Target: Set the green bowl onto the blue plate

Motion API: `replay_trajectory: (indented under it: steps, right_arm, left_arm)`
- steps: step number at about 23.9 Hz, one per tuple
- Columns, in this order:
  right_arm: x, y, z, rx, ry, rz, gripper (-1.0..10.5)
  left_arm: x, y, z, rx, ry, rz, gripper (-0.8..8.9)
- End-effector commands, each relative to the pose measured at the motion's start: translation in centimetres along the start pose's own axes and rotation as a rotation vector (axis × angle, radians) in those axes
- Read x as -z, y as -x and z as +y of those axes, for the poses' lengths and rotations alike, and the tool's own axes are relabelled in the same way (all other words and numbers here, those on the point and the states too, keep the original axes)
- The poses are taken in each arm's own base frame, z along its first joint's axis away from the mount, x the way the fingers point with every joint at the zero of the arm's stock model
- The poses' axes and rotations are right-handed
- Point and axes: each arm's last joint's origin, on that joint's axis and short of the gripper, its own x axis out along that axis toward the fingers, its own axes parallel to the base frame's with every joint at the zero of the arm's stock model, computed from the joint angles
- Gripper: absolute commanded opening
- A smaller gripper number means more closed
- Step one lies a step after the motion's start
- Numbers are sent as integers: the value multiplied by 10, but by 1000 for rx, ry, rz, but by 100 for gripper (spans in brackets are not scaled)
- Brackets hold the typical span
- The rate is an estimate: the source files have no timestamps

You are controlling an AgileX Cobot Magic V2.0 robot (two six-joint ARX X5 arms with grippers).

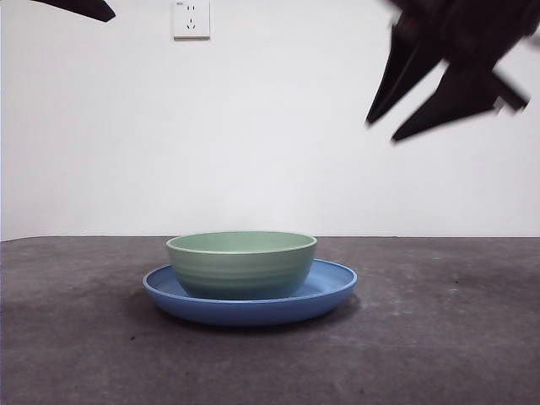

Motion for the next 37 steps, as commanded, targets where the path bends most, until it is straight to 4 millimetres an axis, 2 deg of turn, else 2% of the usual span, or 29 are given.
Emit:
replay_trajectory:
  steps: [1,7,13,24,26,28,29,37]
  right_arm:
    - [7,24,14,-18,107,15,173]
    - [35,65,31,-72,185,84,173]
    - [51,88,38,-105,222,93,172]
    - [53,93,39,-109,231,74,171]
    - [53,93,39,-109,231,75,118]
    - [53,93,39,-109,234,74,6]
    - [53,93,39,-109,234,74,6]
    - [52,93,39,-106,234,69,6]
  left_arm:
    - [-3,-1,-1,12,-11,-3,250]
    - [-2,-1,-1,12,-9,-2,250]
    - [-2,-1,-1,13,-6,4,250]
    - [0,-1,-1,14,3,16,246]
    - [0,-1,-1,14,3,16,194]
    - [0,-1,-1,14,2,15,41]
    - [0,-1,-1,14,3,16,1]
    - [-1,-1,-1,14,2,15,14]
